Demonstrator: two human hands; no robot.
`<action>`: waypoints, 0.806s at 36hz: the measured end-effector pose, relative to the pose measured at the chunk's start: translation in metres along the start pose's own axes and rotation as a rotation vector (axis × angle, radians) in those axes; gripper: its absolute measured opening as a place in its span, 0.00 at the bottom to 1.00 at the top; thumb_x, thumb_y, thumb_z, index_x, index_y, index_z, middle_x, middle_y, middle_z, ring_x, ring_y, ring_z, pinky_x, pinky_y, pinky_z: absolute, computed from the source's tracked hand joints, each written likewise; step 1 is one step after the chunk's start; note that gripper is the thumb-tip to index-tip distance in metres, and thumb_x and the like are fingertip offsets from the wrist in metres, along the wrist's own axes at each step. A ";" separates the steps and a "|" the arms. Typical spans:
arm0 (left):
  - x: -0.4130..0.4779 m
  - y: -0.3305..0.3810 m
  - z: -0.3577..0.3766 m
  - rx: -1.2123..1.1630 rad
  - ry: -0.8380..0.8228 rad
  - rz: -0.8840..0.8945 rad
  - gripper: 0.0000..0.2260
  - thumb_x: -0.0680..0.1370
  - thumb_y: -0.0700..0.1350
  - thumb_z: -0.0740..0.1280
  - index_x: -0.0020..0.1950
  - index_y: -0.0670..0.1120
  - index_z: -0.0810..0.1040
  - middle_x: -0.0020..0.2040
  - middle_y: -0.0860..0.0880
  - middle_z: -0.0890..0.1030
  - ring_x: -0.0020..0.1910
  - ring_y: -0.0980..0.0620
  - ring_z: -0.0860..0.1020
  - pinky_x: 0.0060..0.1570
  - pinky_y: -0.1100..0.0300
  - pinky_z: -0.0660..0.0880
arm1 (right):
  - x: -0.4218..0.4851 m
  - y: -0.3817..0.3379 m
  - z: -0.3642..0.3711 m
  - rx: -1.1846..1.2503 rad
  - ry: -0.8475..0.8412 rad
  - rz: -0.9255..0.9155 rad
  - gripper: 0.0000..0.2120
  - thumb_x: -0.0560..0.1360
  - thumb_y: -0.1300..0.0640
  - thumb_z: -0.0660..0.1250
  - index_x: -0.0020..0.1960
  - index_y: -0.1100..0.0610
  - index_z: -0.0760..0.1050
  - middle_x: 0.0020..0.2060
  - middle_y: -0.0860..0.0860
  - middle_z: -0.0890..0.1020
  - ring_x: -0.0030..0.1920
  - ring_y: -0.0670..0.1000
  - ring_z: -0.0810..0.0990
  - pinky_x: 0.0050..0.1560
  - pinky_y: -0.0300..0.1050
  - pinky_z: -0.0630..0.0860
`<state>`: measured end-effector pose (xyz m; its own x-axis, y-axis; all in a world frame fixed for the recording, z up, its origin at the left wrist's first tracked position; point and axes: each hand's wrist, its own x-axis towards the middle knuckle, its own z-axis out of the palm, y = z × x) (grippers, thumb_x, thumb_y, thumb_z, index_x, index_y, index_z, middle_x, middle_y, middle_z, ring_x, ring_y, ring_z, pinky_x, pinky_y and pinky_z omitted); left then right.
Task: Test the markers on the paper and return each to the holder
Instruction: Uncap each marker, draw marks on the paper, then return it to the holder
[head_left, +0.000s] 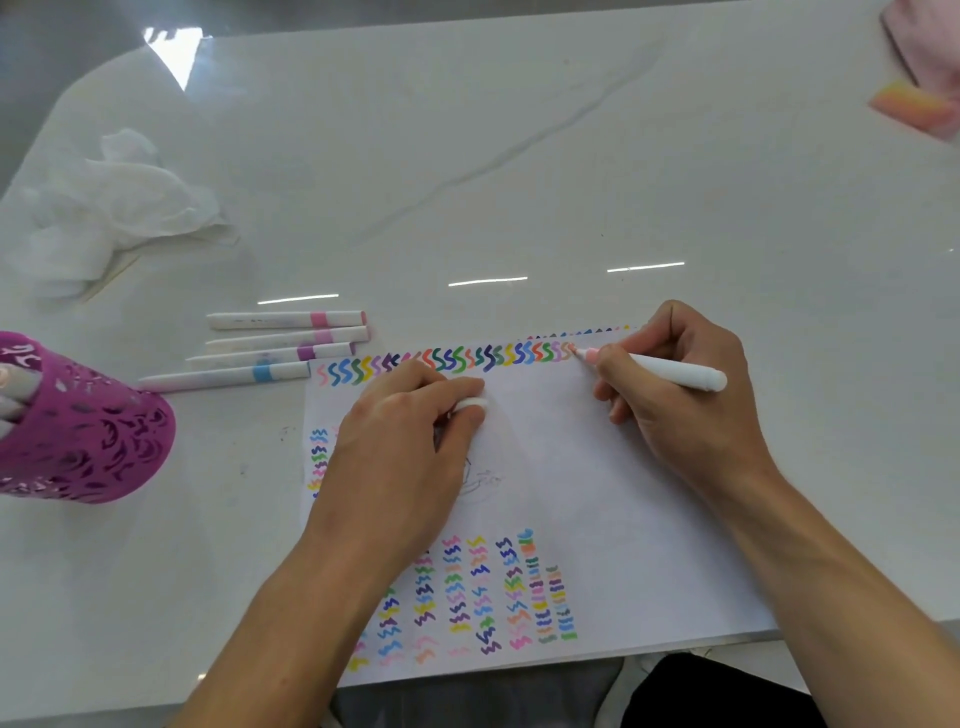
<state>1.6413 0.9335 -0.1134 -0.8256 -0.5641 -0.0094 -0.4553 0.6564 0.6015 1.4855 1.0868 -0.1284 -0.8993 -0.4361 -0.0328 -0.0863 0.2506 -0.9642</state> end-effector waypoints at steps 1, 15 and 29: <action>0.000 0.000 0.000 -0.001 0.001 0.000 0.11 0.81 0.52 0.66 0.61 0.56 0.83 0.51 0.62 0.77 0.50 0.62 0.72 0.49 0.80 0.63 | 0.000 0.000 0.000 0.005 0.007 0.002 0.13 0.73 0.61 0.75 0.37 0.56 0.71 0.29 0.53 0.84 0.25 0.50 0.80 0.26 0.41 0.76; 0.000 0.002 -0.001 0.015 -0.005 -0.005 0.11 0.81 0.53 0.65 0.62 0.57 0.83 0.51 0.62 0.77 0.51 0.63 0.73 0.48 0.79 0.64 | -0.002 0.002 -0.001 0.007 -0.036 -0.016 0.14 0.74 0.61 0.76 0.38 0.55 0.72 0.30 0.54 0.84 0.27 0.49 0.80 0.28 0.42 0.77; -0.005 0.001 -0.011 0.053 0.027 0.015 0.10 0.79 0.49 0.69 0.60 0.55 0.83 0.47 0.62 0.77 0.44 0.61 0.73 0.50 0.68 0.69 | -0.014 -0.012 0.002 0.004 0.067 -0.159 0.06 0.75 0.52 0.76 0.52 0.49 0.85 0.43 0.47 0.87 0.38 0.58 0.85 0.37 0.59 0.82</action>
<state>1.6485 0.9320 -0.1040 -0.8238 -0.5665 0.0212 -0.4604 0.6903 0.5581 1.4996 1.0881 -0.1166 -0.9008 -0.4117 0.1381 -0.2285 0.1791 -0.9569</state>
